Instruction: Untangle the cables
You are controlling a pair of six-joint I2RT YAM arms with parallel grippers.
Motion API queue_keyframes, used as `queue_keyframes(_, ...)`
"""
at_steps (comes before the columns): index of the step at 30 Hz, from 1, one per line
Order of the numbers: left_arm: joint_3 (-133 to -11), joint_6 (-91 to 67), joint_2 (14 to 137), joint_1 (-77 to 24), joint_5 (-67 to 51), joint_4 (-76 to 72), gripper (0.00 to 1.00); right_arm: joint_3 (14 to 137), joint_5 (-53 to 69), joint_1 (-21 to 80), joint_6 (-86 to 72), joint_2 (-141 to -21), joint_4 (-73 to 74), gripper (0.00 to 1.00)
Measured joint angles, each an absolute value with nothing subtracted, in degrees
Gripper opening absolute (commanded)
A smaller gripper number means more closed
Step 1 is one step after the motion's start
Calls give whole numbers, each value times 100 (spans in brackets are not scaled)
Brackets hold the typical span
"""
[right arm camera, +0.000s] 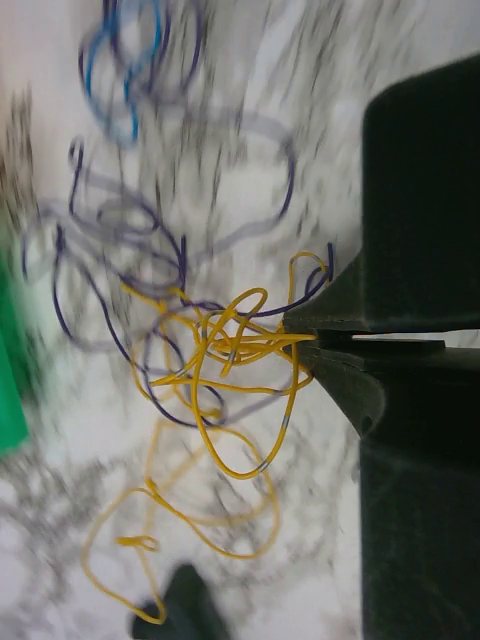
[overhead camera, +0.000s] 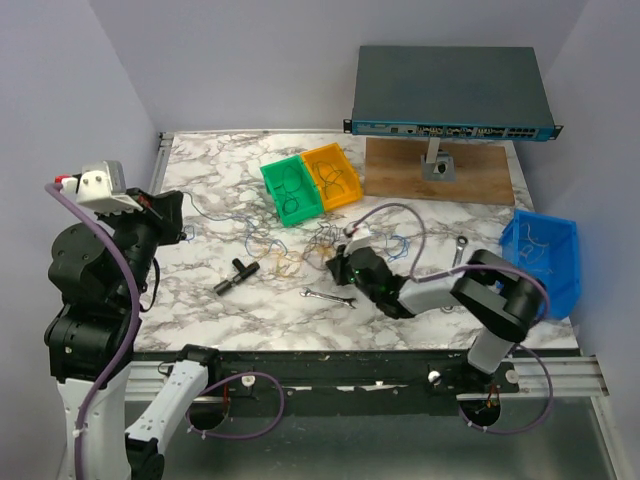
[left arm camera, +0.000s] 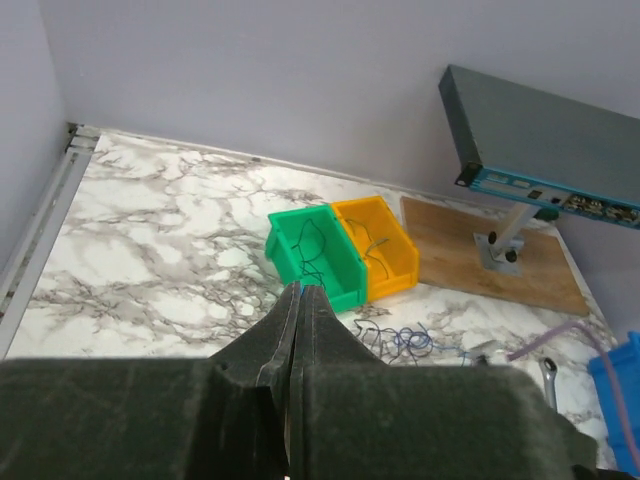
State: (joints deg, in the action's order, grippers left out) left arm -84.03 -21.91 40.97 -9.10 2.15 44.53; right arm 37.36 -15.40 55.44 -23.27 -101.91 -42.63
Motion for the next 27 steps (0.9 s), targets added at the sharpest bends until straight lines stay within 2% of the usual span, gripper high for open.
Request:
queue_keyframes(4, -8119, -2300, 3994, -910, 491, 4379, 0, 3212, -2364, 4873, -3183, -9067, -3395, 2)
queue_keyframes(5, -8016, -2318, 4001, -910, 475, 4331, 0, 3177, -2532, 4689, -3317, -8812, -3131, 17)
queue_keyframes(6, -7896, -2338, 4021, -910, 401, 4289, 0, 3173, -2687, 4554, -3461, -8580, -2867, 45)
queue_keyframes(7, -7808, -2342, 4042, -910, 311, 4248, 0, 3173, -2847, 4469, -3555, -8337, -2587, 63)
queue_keyframes(8, -7697, -2349, 4082, -910, 156, 4202, 0, 3173, -2939, 4440, -3638, -8128, -2359, 76)
queue_keyframes(9, -7640, -2349, 4110, -910, 40, 4171, 0, 3173, -2967, 4440, -3660, -7950, -2169, 84)
queue_keyframes(12, -7516, -2351, 4274, -910, -495, 4056, 0, 3175, -2950, 4456, -3564, -7489, -1621, 90)
queue_keyframes(22, -7507, -2434, 4670, -910, -1747, 3710, 0, 3524, -1785, 4458, -2735, -6893, -989, 90)
queue_keyframes(27, -7474, -2755, 4954, -910, -2211, 3328, 0, 3715, -1706, 4466, -2405, -6676, -991, 90)
